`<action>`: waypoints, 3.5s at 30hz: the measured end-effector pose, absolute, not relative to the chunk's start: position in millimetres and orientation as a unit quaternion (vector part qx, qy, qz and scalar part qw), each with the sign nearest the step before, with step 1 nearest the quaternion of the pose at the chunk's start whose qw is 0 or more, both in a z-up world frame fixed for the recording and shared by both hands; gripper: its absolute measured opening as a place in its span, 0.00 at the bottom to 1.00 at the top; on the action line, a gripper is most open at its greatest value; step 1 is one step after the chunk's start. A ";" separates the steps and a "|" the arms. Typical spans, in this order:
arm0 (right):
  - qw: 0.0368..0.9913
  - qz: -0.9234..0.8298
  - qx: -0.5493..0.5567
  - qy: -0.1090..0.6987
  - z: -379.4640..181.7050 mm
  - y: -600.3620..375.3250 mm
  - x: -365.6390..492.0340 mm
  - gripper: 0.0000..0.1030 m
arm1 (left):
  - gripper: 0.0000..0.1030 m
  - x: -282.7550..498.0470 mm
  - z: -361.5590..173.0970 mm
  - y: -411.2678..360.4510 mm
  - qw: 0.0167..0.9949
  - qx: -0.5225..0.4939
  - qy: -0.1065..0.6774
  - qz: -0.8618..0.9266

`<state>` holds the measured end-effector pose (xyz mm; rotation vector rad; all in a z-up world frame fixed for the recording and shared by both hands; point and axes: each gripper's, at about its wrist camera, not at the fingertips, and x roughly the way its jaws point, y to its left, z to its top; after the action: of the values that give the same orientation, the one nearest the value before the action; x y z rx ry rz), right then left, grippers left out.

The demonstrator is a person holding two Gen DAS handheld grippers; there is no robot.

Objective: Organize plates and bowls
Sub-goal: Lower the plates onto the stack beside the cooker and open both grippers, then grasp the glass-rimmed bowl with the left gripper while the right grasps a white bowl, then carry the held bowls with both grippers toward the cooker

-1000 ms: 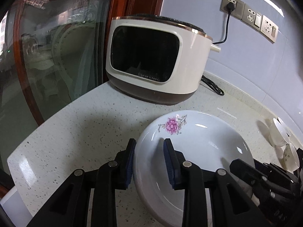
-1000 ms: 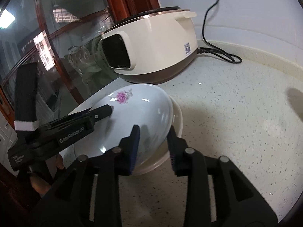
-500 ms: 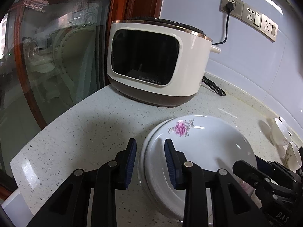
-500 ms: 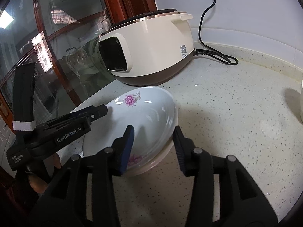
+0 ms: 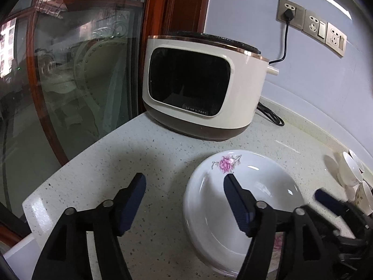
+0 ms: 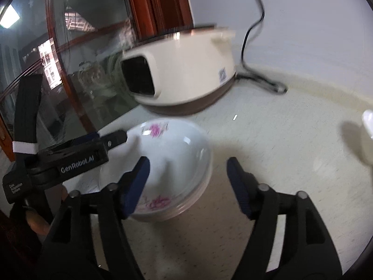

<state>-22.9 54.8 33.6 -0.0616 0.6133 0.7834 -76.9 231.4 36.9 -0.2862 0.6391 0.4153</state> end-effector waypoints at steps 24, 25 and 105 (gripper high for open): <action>0.897 0.361 0.059 0.247 53.7 3.1 -8.4 0.83 | 0.80 -83.6 55.5 210.5 0.927 -0.138 0.299 0.181; 0.898 0.358 0.068 0.245 55.4 -1.8 -5.6 0.85 | 0.81 -82.8 57.3 206.3 0.928 -0.135 0.299 0.176; 0.882 0.055 0.184 0.430 17.2 -286.3 50.1 0.22 | 0.19 80.2 14.3 -119.9 0.889 -0.089 0.408 -0.188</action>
<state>50.1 -286.3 17.2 0.3835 0.8947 0.1146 80.2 -119.9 14.3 -0.1846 0.8475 -0.3896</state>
